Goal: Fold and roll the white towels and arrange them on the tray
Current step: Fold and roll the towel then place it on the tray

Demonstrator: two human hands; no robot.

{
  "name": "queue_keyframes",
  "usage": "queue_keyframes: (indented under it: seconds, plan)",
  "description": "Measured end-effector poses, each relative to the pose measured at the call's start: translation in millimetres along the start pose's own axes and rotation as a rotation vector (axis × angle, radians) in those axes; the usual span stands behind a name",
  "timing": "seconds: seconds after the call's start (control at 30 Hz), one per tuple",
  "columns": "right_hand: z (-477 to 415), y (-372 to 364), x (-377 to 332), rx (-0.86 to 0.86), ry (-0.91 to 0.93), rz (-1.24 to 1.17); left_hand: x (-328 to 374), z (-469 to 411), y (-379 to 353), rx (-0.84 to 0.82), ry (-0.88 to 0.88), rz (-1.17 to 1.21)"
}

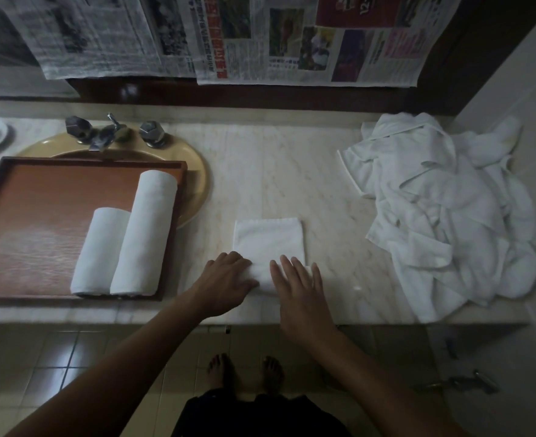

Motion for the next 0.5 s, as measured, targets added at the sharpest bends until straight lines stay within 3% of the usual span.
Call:
queue_keyframes:
  seconds: [0.13, 0.27, 0.5]
  plan:
    - [-22, 3, 6, -0.109, -0.005, 0.023, 21, 13, 2, 0.265, -0.054, -0.136]
    - [-41, 10, 11, -0.162, 0.017, 0.042, 22, 5, -22, 0.165, -0.036, -0.290]
    - [-56, 15, 20, -0.235, 0.076, 0.050, 16, -10, -12, 0.097, -0.066, -0.189]
Point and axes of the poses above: each hand's wrist, its own z-axis away from the middle knuckle, its own y-axis out of the back of the hand, x = y × z, the point moved 6 cm from there along -z, towards the middle knuckle, and after that the axes turned 4 degrees about -x, right-handed, at the moved point
